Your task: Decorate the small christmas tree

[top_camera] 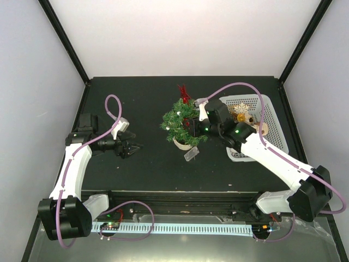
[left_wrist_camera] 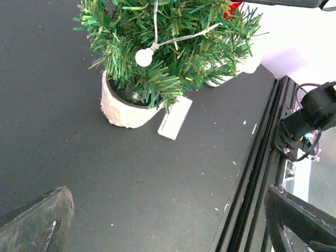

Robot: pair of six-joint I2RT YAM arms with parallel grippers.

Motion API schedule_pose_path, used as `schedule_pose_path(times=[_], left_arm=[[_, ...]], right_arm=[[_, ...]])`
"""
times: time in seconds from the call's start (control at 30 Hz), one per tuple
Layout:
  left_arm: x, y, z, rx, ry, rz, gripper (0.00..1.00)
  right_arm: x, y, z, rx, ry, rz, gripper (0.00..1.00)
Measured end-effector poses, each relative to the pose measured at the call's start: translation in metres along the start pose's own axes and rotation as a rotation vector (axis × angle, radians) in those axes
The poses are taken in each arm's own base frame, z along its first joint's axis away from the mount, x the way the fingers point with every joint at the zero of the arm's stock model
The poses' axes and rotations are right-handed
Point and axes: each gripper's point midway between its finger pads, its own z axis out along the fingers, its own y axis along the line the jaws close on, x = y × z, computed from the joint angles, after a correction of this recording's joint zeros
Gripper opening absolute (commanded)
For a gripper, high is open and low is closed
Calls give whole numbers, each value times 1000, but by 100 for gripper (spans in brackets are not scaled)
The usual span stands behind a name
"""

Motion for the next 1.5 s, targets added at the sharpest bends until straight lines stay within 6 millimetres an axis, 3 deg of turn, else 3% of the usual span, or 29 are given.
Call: schedule_pose_path(times=[0.33, 0.77, 1.07, 1.4, 1.5], left_arm=[[0, 0, 0, 1, 1, 5, 99], [0, -1, 0, 2, 1, 9, 99], [0, -1, 0, 2, 1, 12, 99], [-1, -2, -1, 5, 0, 12, 99], [-1, -2, -1, 5, 0, 16, 99]], right_arm=[[-4, 1, -13, 14, -25, -3, 52], [-8, -4, -28, 50, -51, -2, 53], [-11, -4, -33, 53, -66, -3, 60], [-19, -11, -50, 107, -120, -7, 61], [-23, -13, -58, 125, -146, -11, 55]])
